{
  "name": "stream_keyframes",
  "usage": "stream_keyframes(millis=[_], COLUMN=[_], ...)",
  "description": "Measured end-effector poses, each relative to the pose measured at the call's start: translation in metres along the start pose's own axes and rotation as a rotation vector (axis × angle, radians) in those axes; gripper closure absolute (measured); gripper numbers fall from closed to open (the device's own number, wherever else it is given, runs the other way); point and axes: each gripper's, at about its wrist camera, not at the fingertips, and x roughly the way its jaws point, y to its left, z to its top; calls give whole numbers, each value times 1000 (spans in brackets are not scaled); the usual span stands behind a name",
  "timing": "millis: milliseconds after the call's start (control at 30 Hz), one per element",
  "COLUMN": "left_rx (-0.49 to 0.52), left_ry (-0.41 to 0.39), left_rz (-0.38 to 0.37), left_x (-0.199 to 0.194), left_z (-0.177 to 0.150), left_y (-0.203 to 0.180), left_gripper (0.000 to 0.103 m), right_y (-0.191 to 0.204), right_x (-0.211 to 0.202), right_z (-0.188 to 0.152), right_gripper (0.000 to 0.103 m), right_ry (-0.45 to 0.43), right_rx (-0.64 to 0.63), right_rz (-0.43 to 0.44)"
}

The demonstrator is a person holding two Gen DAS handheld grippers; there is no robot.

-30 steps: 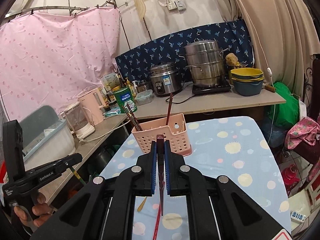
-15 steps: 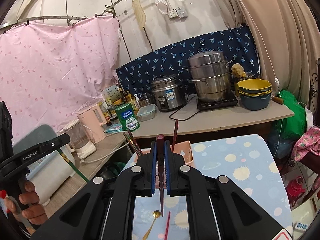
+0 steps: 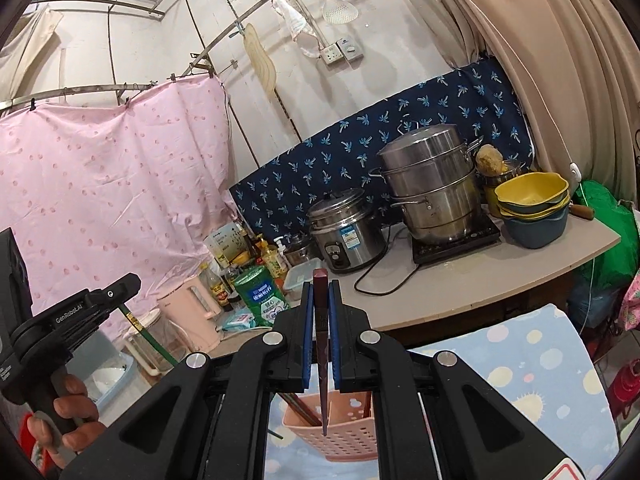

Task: Organize utensils
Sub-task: 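Lift both held chopsticks and carry them over the pink basket, then open both tools to drop the chopsticks into the pink basket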

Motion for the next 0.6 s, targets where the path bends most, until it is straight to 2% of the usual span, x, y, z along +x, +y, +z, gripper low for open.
stream_keyframes(millis=[167,600], left_rx=[42,9], left_ry=[-6,144], left_rz=[42,50], left_x=[32,92], left_z=[-10,-73], left_y=[-6,13], left_gripper=[97,97], right_y=[-5,-33], right_x=[31,89], right_z=[-2,-57], right_gripper=[96,96], right_ry=[11,174], right_rx=[-12,-31], right_rz=[-19,-78])
